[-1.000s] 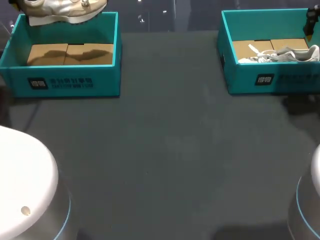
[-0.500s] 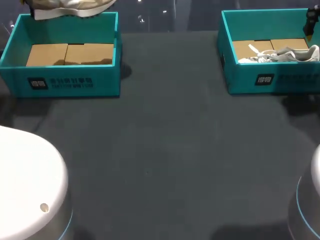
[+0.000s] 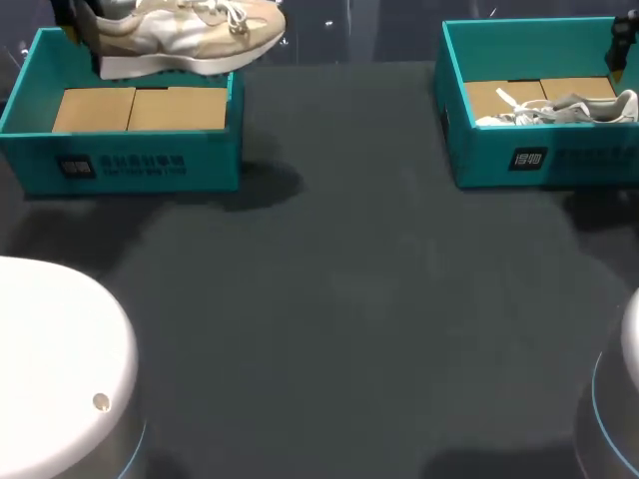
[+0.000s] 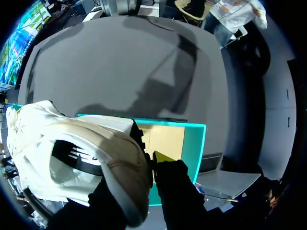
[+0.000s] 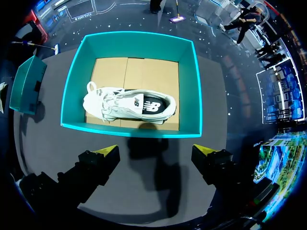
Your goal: Take the shoe out of the shoebox, open the shoe tongue, remove and reinsert the insole, then place the shoe into the shoebox
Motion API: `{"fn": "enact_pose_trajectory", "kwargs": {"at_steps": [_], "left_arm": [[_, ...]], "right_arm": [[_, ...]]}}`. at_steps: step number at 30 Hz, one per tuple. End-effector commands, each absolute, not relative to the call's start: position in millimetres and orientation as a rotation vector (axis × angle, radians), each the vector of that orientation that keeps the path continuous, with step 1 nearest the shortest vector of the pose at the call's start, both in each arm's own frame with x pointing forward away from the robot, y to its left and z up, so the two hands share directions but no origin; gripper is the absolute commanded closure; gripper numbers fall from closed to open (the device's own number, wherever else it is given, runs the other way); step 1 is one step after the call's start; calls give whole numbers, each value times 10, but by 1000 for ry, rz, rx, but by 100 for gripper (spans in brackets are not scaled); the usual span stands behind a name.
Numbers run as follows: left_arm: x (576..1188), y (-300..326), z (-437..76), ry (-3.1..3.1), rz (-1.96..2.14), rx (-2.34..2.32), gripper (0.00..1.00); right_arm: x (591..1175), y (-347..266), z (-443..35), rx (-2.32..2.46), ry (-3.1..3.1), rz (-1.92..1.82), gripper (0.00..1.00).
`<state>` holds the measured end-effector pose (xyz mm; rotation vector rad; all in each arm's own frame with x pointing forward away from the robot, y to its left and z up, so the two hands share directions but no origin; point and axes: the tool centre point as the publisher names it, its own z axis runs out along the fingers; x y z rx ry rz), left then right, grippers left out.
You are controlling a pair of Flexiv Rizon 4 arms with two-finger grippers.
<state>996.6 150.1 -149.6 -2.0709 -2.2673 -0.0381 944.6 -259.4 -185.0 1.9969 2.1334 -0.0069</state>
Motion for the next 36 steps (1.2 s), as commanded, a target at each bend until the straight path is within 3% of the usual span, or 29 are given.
{"fn": "enact_pose_trajectory", "kwargs": {"at_steps": [1, 16, 36], "left_arm": [[9346, 1294, -1548, -2305, -241, -2168, 100], [8265, 507, -1960, -2177, -248, -2270, 100], [7753, -323, -2431, -2094, -265, -2233, 100]], "right_arm": [[9446, -2597, -1850, 1997, 2134, -8, 0], [9446, -2597, -1850, 1997, 2134, -8, 0], [9446, -2597, -1850, 1997, 2134, -8, 0]]}}
